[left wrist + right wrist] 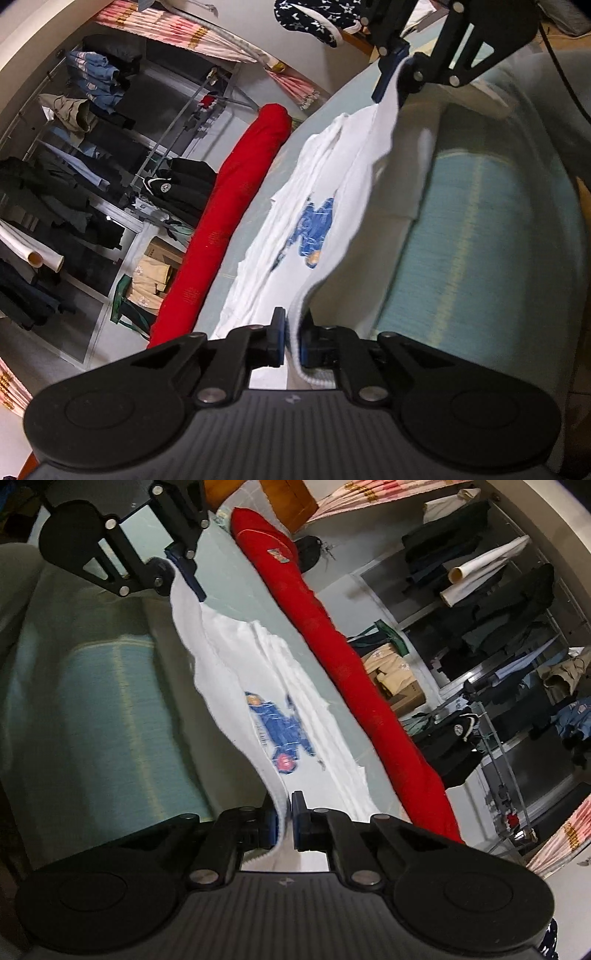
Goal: Fold clothes
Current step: 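Close both tools on the sweatshirt hem edge, then lift the hem with both tools and fold it toward the collar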
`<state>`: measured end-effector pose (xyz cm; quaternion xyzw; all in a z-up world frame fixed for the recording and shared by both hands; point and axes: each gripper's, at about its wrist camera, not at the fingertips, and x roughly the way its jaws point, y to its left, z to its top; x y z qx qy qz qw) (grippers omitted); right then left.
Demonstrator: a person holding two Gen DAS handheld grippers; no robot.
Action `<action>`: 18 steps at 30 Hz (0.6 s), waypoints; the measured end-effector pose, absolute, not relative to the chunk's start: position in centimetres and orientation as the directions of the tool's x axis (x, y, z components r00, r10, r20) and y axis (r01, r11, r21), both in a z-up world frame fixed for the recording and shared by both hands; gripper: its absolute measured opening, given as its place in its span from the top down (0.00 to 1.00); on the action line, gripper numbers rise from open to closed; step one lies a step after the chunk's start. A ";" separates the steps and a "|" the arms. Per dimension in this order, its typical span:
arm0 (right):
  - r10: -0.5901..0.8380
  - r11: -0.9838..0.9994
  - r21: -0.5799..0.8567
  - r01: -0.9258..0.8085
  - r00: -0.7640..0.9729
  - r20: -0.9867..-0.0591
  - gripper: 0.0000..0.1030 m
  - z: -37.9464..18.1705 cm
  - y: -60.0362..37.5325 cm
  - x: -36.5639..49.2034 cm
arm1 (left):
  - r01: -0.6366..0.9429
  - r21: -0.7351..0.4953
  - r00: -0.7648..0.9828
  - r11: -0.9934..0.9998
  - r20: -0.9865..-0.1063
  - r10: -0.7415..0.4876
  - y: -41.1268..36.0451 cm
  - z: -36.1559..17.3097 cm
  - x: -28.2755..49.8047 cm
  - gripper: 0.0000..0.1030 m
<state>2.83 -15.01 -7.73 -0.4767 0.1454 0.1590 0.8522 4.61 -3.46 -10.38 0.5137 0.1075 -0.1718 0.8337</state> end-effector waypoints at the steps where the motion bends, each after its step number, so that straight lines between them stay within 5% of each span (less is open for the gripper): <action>1: 0.129 0.497 -0.768 -0.404 0.910 -0.395 0.92 -7.6 -15.1 3.3 | 0.393 0.821 0.920 0.415 -0.352 -0.175 -3.5 -10.2 5.0 0.94; 18: 0.065 0.540 -0.784 -0.306 0.944 -0.324 0.92 -5.5 -15.9 14.2 | 0.347 0.806 0.937 0.479 -0.314 -0.152 -4.0 -7.6 15.5 0.94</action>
